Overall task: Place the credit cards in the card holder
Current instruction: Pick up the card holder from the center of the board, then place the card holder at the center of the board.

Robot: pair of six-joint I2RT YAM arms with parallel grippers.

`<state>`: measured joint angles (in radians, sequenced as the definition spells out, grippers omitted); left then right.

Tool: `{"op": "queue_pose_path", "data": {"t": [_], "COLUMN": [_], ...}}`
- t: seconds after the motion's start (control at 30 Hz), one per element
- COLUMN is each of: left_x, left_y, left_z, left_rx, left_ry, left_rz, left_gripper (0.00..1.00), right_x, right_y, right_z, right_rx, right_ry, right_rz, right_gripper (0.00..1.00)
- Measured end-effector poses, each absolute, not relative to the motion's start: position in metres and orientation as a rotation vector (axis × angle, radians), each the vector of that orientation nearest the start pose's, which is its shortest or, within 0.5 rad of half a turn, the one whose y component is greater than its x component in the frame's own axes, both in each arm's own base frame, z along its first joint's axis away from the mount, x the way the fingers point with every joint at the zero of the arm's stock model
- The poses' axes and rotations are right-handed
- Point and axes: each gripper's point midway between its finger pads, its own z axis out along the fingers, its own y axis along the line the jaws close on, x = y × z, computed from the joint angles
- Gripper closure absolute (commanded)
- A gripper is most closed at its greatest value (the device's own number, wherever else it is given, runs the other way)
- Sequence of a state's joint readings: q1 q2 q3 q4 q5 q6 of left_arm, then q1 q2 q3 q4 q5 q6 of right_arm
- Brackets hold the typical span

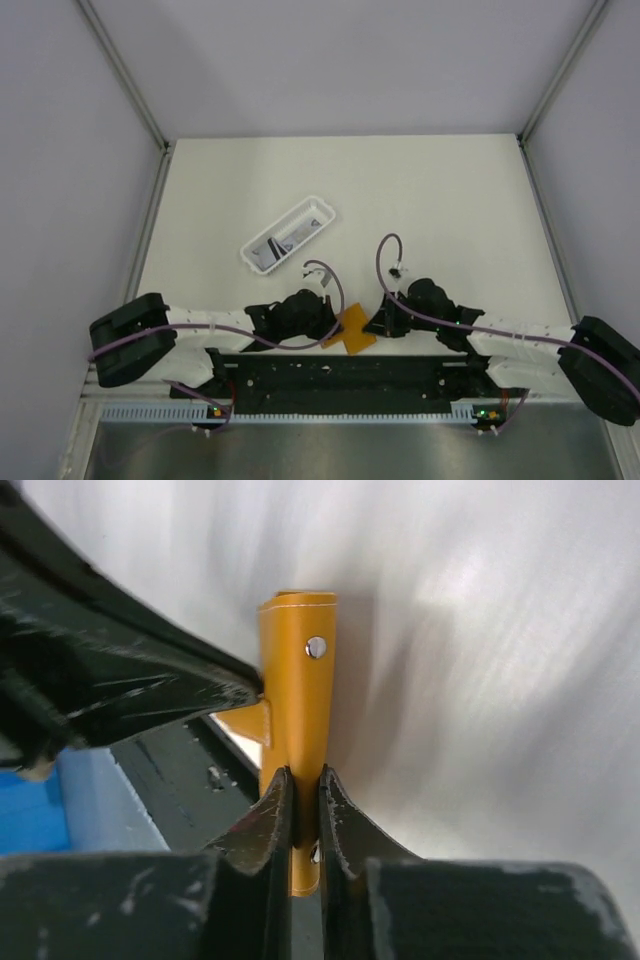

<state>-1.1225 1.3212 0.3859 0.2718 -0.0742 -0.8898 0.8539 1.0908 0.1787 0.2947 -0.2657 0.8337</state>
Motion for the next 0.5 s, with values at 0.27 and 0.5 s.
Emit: {"op": "queue_pose_path", "data": {"t": [0.27, 0.5], "left_x": [0.138, 0.149], "left_y": [-0.271, -0.239], "left_z": [0.071, 0.105], "left_rx": [0.097, -0.006], "left_ry": [2.331, 2.214], "left_rz": [-0.868, -0.817], "left_gripper": [1.00, 1.00], "right_x": [0.160, 0.189], "right_y": [0.240, 0.203], "right_z": [0.138, 0.171], "right_rx": [-0.235, -0.243], "right_ry": [2.221, 2.307], "right_rz": [0.964, 0.460], "right_gripper": [1.00, 1.00]}}
